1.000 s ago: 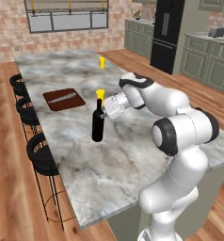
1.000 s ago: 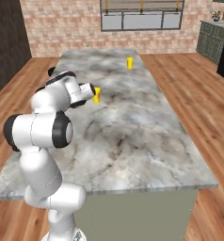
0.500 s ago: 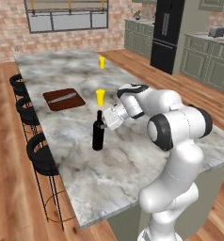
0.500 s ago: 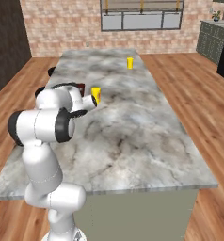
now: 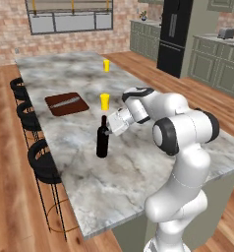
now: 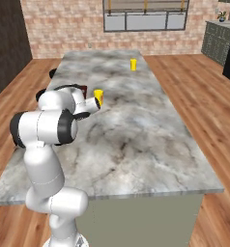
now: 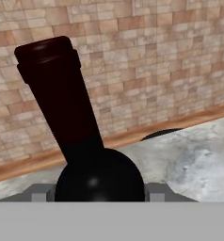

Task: Place the drinks on the dining counter in a tight cluster.

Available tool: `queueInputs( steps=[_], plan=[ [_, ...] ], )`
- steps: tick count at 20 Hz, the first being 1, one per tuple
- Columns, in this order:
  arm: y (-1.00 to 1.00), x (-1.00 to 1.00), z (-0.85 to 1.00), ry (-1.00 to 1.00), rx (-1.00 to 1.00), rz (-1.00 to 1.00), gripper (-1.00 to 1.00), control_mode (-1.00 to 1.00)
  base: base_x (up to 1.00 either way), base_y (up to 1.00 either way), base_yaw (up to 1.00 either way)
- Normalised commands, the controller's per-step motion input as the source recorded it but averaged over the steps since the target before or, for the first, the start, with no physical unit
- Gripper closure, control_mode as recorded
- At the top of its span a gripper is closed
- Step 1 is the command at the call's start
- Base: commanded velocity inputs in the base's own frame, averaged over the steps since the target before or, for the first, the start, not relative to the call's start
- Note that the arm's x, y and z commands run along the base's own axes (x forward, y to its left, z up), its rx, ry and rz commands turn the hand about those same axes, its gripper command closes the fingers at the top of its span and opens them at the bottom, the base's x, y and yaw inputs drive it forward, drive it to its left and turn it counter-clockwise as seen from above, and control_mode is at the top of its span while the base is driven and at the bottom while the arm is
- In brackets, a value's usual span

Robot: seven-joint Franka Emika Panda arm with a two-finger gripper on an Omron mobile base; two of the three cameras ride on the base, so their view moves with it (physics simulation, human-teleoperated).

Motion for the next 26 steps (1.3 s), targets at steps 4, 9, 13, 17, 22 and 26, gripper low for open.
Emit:
queueInputs(
  steps=[4,9,13,17,22,26],
  plan=[
    [0.0,0.0,0.0,0.0,0.0,0.0,1.0,-1.0,0.0,0.0,0.0],
    [0.0,0.0,0.0,0.0,0.0,0.0,-1.0,-1.0,0.0,0.0,0.0],
    [0.0,0.0,0.0,0.0,0.0,0.0,-1.0,-1.0,0.0,0.0,0.0],
    [0.0,0.0,0.0,0.0,0.0,0.0,-1.0,-1.0,0.0,0.0,0.0],
    [0.0,0.0,0.0,0.0,0.0,0.0,-1.0,-1.0,0.0,0.0,0.0],
    [-0.09,0.0,0.0,0.0,0.0,0.0,-1.0,-1.0,0.0,0.0,0.0]
  ],
)
